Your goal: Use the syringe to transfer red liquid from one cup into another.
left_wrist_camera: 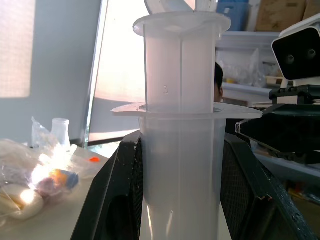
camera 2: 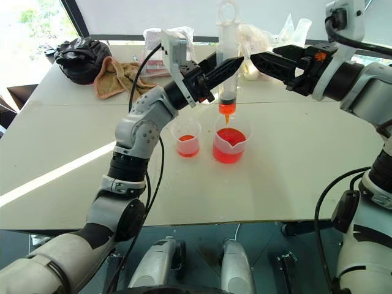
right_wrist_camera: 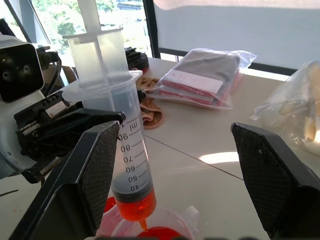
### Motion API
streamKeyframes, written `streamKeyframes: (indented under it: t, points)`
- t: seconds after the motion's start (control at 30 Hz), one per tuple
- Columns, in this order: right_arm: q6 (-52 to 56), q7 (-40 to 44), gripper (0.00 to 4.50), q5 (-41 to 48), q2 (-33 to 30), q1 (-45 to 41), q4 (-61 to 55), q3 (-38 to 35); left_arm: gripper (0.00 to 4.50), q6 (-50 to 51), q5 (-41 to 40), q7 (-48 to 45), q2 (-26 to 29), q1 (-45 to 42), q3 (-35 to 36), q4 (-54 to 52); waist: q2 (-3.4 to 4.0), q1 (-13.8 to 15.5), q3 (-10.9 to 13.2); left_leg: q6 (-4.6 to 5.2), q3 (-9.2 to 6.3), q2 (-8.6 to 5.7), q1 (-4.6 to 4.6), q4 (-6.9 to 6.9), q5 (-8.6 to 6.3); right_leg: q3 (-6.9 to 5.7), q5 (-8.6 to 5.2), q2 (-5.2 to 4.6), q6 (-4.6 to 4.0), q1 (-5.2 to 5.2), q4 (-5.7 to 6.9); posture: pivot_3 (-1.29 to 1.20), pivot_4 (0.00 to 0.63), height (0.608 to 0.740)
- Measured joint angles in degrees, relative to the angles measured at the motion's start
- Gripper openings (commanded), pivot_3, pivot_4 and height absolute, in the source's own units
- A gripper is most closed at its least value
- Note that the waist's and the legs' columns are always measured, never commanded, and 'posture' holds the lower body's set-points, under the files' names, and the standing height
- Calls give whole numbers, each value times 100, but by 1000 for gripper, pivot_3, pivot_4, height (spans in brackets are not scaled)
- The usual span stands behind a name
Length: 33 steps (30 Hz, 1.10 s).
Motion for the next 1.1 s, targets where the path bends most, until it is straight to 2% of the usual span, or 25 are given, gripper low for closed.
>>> streamKeyframes:
  t: [0.2, 0.33, 0.63, 0.83, 1.1]
  points:
    - [1, -62, 3699, 24, 207, -37, 0, 70, 1461, 379, -103, 111, 846, 206, 167, -873, 3, -12, -1, 0, 0, 3, 2, 0, 0, 1, 0, 4, 0, 1, 2, 0, 150, 740]
    - [1, -42, 3699, 59, 310, -74, 2, 254, 1461, 576, -100, 174, 1134, 655, 159, -1172, 3, 15, -1, -1, -3, 0, 3, 2, 1, 1, 0, 5, 0, 6, 3, 0, 150, 740]
    - [-55, -85, 3699, 110, 735, -598, 160, 479, 1461, 491, 133, 307, 1169, 1168, -161, -1312, 3, -6, -1, -1, -2, 0, 3, 2, 1, 2, 0, 7, 0, 6, 2, 0, 150, 740]
    - [7, -419, 3699, 106, 1177, -973, 333, 585, 1461, 337, 286, 324, 1170, 1390, -267, -1304, 4, -7, -1, -1, -1, 1, 4, 1, 1, 2, 0, 9, 0, 4, 5, 0, 150, 740]
    - [52, -933, 3699, -54, 1742, -1043, 488, 837, 1461, 308, 286, 368, 1158, 1390, -287, -1309, 4, -15, -1, -1, 0, 0, 4, 1, 1, 2, 0, 10, 1, 5, 7, 0, 150, 740]
